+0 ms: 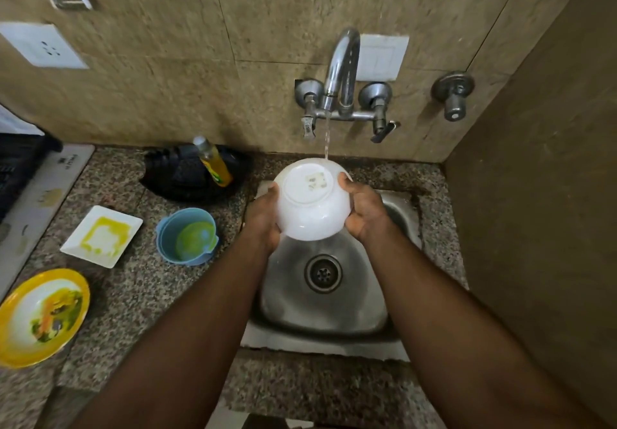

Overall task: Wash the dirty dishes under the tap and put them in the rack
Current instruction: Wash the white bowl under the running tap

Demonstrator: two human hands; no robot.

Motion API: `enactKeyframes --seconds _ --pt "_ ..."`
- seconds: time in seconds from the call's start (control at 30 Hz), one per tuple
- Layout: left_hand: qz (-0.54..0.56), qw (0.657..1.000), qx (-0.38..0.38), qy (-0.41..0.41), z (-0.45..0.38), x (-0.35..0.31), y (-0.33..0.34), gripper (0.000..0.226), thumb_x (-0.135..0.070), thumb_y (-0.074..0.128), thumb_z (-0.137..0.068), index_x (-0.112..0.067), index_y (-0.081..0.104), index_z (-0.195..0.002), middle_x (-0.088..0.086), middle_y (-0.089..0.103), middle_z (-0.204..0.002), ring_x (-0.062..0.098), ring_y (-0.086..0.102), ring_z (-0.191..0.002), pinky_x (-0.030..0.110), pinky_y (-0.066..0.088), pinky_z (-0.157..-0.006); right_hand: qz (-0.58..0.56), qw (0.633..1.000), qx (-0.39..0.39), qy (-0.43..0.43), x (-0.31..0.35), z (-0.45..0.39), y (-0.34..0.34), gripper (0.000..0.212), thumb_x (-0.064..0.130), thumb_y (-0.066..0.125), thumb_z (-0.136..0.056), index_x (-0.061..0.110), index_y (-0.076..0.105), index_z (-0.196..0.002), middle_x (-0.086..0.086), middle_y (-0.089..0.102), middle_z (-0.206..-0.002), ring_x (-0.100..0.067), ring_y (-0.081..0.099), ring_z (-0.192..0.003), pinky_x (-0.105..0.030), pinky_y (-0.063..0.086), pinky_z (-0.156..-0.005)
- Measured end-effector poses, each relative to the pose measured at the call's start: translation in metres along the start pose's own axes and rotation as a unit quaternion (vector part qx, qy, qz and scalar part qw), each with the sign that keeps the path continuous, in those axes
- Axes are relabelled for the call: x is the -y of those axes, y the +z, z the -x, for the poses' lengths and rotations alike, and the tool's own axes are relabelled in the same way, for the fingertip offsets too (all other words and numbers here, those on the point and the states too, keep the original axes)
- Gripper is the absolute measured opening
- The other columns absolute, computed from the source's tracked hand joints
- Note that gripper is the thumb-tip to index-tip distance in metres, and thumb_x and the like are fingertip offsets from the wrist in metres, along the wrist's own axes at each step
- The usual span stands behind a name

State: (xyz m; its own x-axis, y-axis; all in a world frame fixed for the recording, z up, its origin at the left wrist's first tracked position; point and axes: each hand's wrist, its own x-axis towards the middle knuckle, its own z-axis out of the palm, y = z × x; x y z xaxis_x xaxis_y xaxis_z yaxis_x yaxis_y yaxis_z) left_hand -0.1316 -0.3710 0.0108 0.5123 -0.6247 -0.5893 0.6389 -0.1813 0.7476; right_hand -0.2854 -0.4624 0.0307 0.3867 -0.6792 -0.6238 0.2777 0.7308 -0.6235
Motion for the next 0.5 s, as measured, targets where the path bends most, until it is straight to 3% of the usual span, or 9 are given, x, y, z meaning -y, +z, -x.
enactKeyframes --seconds 0.13,0.17,0.27,0.3,0.4,0.5 --pt "-0.103 0.994 0.031 0.020 -0.002 -0.005 0.018 0.023 -0.035 0.058 -0.104 -0.014 0.067 -0.108 0.006 0.073 -0.114 0.028 0.070 -0.107 0.049 0.059 -0.091 0.007 0.998 -0.065 -0.009 0.015 -0.007 0.003 0.043 0.028 0.075 -0.090 0.006 0.066 -0.125 -0.017 0.074 -0.116 -0.040 0.070 -0.104 -0.061 0.058 -0.070" --pt "-0.127 0.991 0.034 0.022 -0.004 -0.005 0.020 0.026 -0.038 0.060 -0.102 -0.014 0.066 -0.111 0.006 0.072 -0.115 0.029 0.069 -0.107 0.050 0.060 -0.090 0.003 0.997 -0.073 -0.014 0.017 -0.008 0.003 0.041 0.028 0.076 -0.089 0.007 0.066 -0.123 -0.017 0.074 -0.116 -0.040 0.070 -0.103 -0.061 0.058 -0.068" --pt "-0.208 0.977 0.023 0.028 -0.017 0.004 0.023 0.072 -0.066 0.063 -0.079 -0.015 0.061 -0.131 0.008 0.068 -0.128 0.031 0.068 -0.112 0.057 0.059 -0.092 -0.016 0.996 -0.087 -0.018 0.021 -0.006 0.002 0.024 0.025 0.076 -0.089 0.012 0.067 -0.106 -0.016 0.073 -0.113 -0.040 0.070 -0.100 -0.059 0.058 -0.067" --pt "-0.232 0.972 0.029 0.033 -0.021 0.007 0.023 0.077 -0.067 0.060 -0.079 -0.015 0.058 -0.136 0.007 0.066 -0.132 0.029 0.067 -0.114 0.055 0.058 -0.096 -0.022 0.995 -0.096 -0.021 0.022 -0.006 0.002 0.021 0.024 0.077 -0.089 0.013 0.066 -0.103 -0.016 0.073 -0.112 -0.039 0.070 -0.098 -0.059 0.058 -0.067" --pt "-0.288 0.955 0.042 0.054 -0.016 0.010 0.029 0.071 -0.063 0.049 -0.089 -0.019 0.052 -0.145 0.005 0.060 -0.142 0.026 0.061 -0.121 0.051 0.053 -0.104 -0.024 0.990 -0.121 -0.066 0.021 -0.002 0.006 0.031 0.020 0.079 -0.086 0.010 0.066 -0.112 -0.016 0.073 -0.113 -0.039 0.071 -0.096 -0.064 0.058 -0.070" --pt "-0.274 0.959 0.069 0.009 0.007 0.005 0.040 0.070 -0.071 0.044 -0.093 -0.021 0.054 -0.141 0.006 0.064 -0.136 0.026 0.065 -0.117 0.048 0.058 -0.093 0.083 0.974 -0.136 -0.162 0.015 0.010 0.016 0.033 0.018 0.077 -0.087 0.010 0.064 -0.116 -0.010 0.072 -0.110 -0.032 0.071 -0.097 -0.058 0.060 -0.083"
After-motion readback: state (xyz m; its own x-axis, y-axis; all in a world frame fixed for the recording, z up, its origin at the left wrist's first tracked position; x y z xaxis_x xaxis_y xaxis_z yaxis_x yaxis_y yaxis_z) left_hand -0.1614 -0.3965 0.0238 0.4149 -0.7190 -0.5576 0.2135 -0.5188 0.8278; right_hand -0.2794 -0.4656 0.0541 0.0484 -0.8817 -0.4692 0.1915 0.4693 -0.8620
